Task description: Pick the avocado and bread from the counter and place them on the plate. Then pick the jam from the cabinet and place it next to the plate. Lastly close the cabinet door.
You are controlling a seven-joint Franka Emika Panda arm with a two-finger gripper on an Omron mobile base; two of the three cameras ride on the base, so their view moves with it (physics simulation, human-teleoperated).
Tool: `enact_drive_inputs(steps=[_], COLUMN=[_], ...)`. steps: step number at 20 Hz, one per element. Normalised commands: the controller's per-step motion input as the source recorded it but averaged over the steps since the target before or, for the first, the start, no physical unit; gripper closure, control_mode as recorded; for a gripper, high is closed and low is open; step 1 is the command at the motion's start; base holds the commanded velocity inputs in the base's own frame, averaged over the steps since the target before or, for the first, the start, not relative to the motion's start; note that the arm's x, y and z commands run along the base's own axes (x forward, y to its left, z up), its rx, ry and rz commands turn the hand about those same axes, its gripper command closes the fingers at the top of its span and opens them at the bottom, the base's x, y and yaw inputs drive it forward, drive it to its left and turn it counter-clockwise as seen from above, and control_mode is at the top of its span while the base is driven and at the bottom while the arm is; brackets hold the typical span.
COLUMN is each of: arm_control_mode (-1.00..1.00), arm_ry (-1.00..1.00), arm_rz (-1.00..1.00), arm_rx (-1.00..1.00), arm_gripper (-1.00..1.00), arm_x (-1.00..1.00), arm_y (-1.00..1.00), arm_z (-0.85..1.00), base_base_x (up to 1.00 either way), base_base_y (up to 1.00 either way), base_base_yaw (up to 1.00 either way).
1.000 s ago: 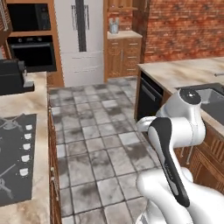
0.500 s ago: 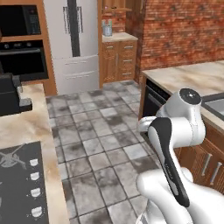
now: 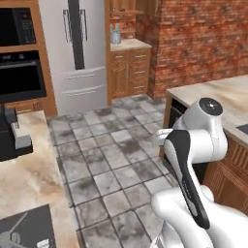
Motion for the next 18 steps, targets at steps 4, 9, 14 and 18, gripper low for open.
enact_drive_inputs(steps=[4, 9, 14, 18], arm_control_mode=[1.00, 1.00, 1.00, 1.00], arm_ry=[0.00, 0.00, 0.00, 0.00], arm_rz=[0.00, 0.00, 0.00, 0.00], arm_rx=[0.00, 0.00, 0.00, 0.00], arm_gripper=[-1.00, -1.00, -1.00, -1.00], arm_x=[0.00, 0.00, 0.00, 0.00], arm_y=[0.00, 0.00, 0.00, 0.00], arm_z=[0.00, 0.00, 0.00, 0.00], base_base_x=[0.82, 0.80, 0.81, 0.82], base_base_y=[0.24, 0.27, 0.30, 0.32], base_base_yaw=[-0.09, -0.09, -0.10, -0.10])
